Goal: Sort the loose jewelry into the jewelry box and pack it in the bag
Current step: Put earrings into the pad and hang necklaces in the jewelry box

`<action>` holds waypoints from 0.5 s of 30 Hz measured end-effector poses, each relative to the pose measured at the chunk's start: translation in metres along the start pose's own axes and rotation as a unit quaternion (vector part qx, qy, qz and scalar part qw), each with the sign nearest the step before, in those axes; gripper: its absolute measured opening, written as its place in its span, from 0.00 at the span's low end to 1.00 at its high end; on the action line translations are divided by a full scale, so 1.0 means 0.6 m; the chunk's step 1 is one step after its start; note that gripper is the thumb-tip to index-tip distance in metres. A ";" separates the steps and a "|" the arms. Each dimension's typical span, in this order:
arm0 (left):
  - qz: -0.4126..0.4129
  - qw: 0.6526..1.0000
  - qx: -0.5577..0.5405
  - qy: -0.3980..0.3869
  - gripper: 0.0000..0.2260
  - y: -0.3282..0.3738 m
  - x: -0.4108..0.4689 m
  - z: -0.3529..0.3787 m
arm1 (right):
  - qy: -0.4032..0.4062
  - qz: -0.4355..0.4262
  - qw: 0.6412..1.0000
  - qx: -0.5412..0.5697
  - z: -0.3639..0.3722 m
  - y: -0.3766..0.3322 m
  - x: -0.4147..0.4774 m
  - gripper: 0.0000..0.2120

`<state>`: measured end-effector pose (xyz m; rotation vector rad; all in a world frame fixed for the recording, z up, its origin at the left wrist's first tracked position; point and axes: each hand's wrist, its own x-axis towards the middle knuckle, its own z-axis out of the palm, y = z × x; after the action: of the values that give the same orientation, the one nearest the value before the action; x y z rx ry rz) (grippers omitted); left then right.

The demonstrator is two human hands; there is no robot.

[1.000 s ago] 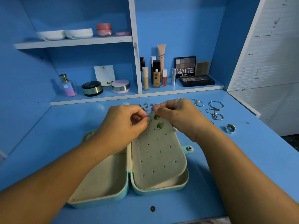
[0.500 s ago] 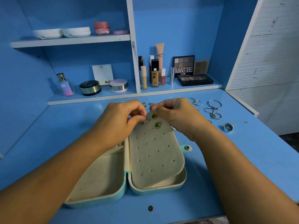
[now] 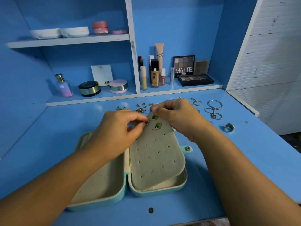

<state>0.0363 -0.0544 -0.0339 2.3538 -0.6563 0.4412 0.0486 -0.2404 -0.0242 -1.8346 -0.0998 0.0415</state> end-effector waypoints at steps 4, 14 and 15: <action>0.017 0.999 0.023 -0.043 0.12 -0.003 -0.008 -0.008 | -0.002 0.005 1.000 0.024 -0.001 -0.001 0.002 0.08; -0.163 0.955 -0.247 -0.038 0.14 -0.019 0.034 -0.007 | -0.050 -0.044 0.993 0.096 0.004 -0.007 -0.002 0.11; -0.167 0.948 -0.269 -0.045 0.18 -0.021 0.036 -0.006 | -0.052 -0.053 0.993 0.094 0.004 -0.007 -0.003 0.12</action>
<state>0.0604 -0.0507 -0.0276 1.9118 -0.3463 -0.0050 0.0462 -0.2373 -0.0208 -1.6361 -0.2571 0.0697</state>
